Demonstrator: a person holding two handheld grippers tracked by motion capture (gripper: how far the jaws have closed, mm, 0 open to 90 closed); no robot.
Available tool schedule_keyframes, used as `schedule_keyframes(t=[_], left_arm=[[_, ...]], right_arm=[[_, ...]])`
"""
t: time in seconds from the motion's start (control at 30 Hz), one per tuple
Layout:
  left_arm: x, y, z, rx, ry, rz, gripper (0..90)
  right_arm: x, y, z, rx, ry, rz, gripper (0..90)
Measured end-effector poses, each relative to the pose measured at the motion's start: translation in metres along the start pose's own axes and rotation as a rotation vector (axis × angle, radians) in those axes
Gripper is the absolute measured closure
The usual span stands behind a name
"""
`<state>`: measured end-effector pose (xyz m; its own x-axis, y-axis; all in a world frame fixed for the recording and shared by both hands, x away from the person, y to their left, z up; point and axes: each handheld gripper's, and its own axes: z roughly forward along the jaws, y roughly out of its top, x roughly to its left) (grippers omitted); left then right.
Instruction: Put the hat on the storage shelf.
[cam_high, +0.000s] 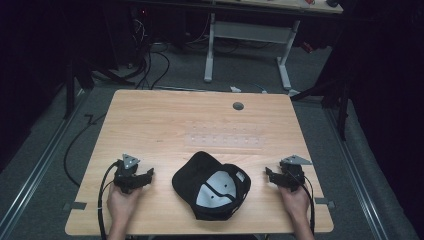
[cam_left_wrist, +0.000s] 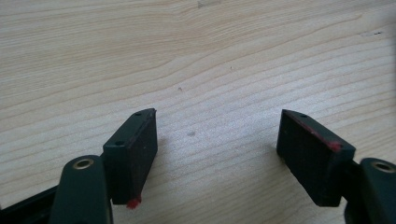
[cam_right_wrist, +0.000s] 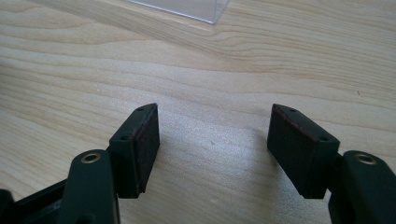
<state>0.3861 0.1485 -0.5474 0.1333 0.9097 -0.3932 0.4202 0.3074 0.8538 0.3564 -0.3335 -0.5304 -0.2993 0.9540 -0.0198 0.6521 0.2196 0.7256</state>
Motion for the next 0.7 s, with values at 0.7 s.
schedule_keyframes(t=[0.7], left_arm=[[0.0003, 0.0001, -0.0002, -0.002, 0.0, -0.003, 29.3]], right_arm=[[-0.0023, -0.0004, -0.001, -0.009, 0.015, 0.022, 41.1]])
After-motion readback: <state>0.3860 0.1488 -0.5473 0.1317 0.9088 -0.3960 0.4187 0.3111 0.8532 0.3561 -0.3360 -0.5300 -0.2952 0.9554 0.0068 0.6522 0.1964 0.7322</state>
